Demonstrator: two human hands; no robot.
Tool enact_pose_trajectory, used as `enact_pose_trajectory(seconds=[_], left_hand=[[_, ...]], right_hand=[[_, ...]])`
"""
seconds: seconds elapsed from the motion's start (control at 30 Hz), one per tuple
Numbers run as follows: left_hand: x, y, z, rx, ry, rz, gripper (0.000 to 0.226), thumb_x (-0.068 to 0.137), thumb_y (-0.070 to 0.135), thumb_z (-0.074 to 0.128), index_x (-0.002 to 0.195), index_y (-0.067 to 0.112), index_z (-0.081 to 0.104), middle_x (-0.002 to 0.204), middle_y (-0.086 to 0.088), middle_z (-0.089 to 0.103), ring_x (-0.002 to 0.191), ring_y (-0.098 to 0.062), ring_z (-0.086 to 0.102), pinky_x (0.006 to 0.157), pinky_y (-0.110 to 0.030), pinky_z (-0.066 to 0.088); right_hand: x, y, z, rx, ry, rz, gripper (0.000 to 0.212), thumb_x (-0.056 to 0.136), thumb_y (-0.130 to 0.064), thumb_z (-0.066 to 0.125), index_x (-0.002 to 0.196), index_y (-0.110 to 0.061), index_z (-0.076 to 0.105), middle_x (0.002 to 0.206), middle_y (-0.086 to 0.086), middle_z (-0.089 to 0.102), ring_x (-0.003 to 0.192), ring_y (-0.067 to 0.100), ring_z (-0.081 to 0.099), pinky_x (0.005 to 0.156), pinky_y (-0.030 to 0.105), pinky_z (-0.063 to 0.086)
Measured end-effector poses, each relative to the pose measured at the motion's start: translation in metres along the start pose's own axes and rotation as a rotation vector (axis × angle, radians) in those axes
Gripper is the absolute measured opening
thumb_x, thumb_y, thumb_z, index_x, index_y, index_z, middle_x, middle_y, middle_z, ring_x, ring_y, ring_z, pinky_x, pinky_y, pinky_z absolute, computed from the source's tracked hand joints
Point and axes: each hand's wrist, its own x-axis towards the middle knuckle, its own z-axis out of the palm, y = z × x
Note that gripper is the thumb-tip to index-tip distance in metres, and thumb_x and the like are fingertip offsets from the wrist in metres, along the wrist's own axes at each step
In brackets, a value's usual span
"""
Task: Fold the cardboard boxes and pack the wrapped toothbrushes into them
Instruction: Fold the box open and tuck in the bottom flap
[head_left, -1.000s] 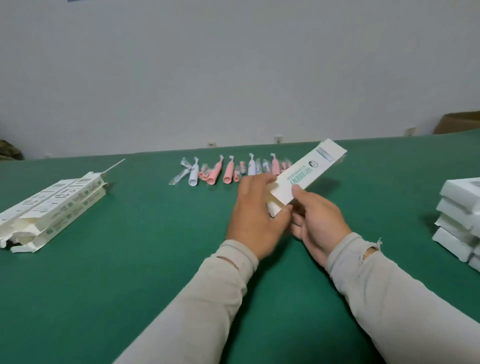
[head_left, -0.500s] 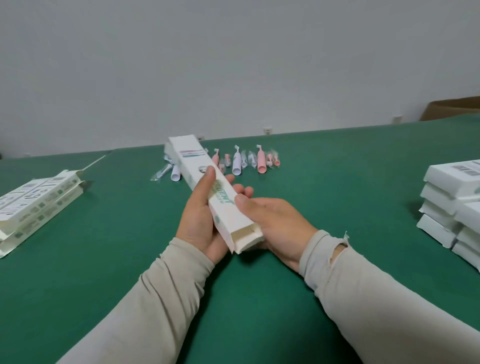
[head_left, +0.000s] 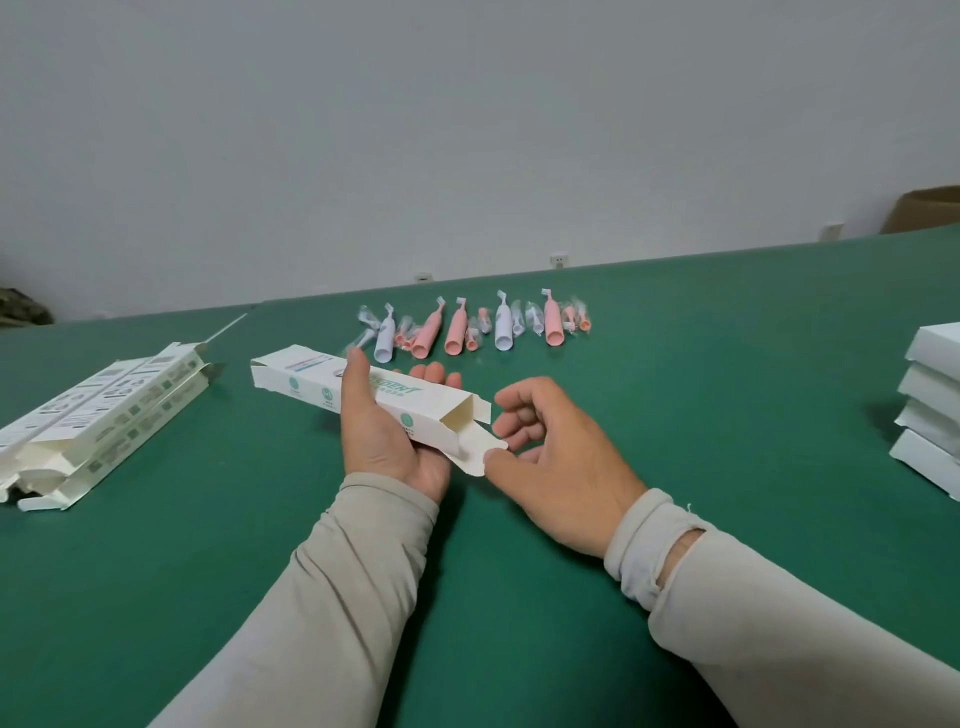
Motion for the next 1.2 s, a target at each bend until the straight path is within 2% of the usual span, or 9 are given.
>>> enact_pose_trajectory(seconds=[0.13, 0.23, 0.37, 0.47, 0.6, 0.73, 0.87, 1.03, 1.2], left_hand=[[0.000, -0.002, 0.000, 0.012, -0.005, -0.043, 0.056, 0.085, 0.061, 0.065, 0.108, 0.010, 0.059, 0.075, -0.009, 0.072, 0.072, -0.028, 0.073, 0.078, -0.041, 0.060], [0.000, -0.003, -0.001, 0.026, -0.012, -0.054, 0.057, 0.084, 0.063, 0.065, 0.109, 0.012, 0.060, 0.069, -0.007, 0.073, 0.073, -0.029, 0.074, 0.084, -0.042, 0.058], [0.003, -0.004, -0.003, 0.012, -0.007, -0.068, 0.060, 0.084, 0.064, 0.065, 0.113, 0.011, 0.059, 0.070, -0.007, 0.073, 0.072, -0.028, 0.074, 0.091, -0.046, 0.055], [0.004, -0.003, -0.004, 0.007, -0.011, -0.080, 0.064, 0.083, 0.065, 0.065, 0.117, 0.010, 0.058, 0.073, -0.008, 0.074, 0.073, -0.028, 0.074, 0.097, -0.051, 0.051], [0.005, -0.002, -0.004, 0.020, -0.015, -0.064, 0.065, 0.084, 0.065, 0.064, 0.116, 0.009, 0.058, 0.075, -0.009, 0.073, 0.072, -0.028, 0.074, 0.092, -0.050, 0.054], [0.003, -0.003, -0.003, 0.069, -0.014, -0.058, 0.060, 0.084, 0.065, 0.063, 0.107, 0.010, 0.058, 0.070, -0.007, 0.074, 0.068, -0.027, 0.074, 0.064, -0.043, 0.061], [0.001, -0.004, -0.002, 0.048, -0.039, -0.081, 0.063, 0.082, 0.066, 0.065, 0.110, 0.009, 0.059, 0.070, -0.008, 0.073, 0.070, -0.028, 0.074, 0.067, -0.041, 0.060], [-0.005, -0.010, 0.001, 0.064, -0.067, -0.084, 0.061, 0.082, 0.066, 0.065, 0.103, 0.009, 0.060, 0.069, -0.008, 0.073, 0.071, -0.029, 0.074, 0.069, -0.042, 0.061], [-0.017, -0.024, 0.007, 0.133, -0.157, -0.179, 0.071, 0.073, 0.067, 0.071, 0.110, 0.008, 0.061, 0.076, -0.008, 0.069, 0.075, -0.026, 0.071, 0.078, -0.048, 0.058]], right_hand=[[-0.003, -0.001, 0.005, -0.097, -0.006, -0.027, 0.062, 0.070, -0.043, 0.067, 0.128, -0.036, 0.045, 0.106, -0.023, 0.047, 0.085, -0.001, 0.055, 0.085, 0.032, 0.053], [-0.001, 0.000, 0.006, -0.162, 0.039, -0.055, 0.065, 0.076, -0.037, 0.074, 0.134, -0.035, 0.046, 0.103, -0.024, 0.042, 0.076, -0.001, 0.049, 0.081, 0.026, 0.048], [-0.002, -0.005, 0.008, -0.100, 0.004, -0.060, 0.052, 0.080, -0.022, 0.074, 0.124, -0.037, 0.051, 0.102, -0.018, 0.048, 0.067, 0.006, 0.059, 0.076, 0.027, 0.053], [-0.003, -0.006, 0.010, 0.015, -0.054, -0.030, 0.048, 0.080, -0.012, 0.069, 0.116, -0.038, 0.051, 0.105, -0.009, 0.054, 0.063, 0.005, 0.062, 0.065, 0.026, 0.052], [-0.005, -0.007, 0.009, 0.164, -0.095, 0.034, 0.048, 0.068, -0.035, 0.069, 0.113, -0.036, 0.054, 0.109, -0.008, 0.056, 0.070, 0.007, 0.064, 0.058, 0.023, 0.048], [-0.005, -0.009, 0.010, 0.129, -0.053, 0.007, 0.048, 0.064, -0.053, 0.074, 0.105, -0.037, 0.055, 0.103, -0.012, 0.059, 0.070, 0.009, 0.066, 0.060, 0.028, 0.054], [-0.003, -0.010, 0.008, 0.149, 0.045, -0.008, 0.025, 0.080, -0.035, 0.079, 0.096, -0.028, 0.061, 0.093, -0.007, 0.066, 0.063, 0.008, 0.064, 0.066, 0.030, 0.059], [-0.001, -0.011, 0.004, 0.178, 0.120, -0.005, 0.019, 0.080, -0.027, 0.081, 0.086, -0.023, 0.063, 0.082, -0.005, 0.067, 0.057, 0.002, 0.058, 0.058, 0.017, 0.052], [0.000, -0.010, 0.004, 0.182, 0.166, -0.004, 0.019, 0.080, -0.022, 0.081, 0.082, -0.023, 0.063, 0.077, -0.008, 0.066, 0.054, 0.002, 0.052, 0.061, 0.017, 0.050]])
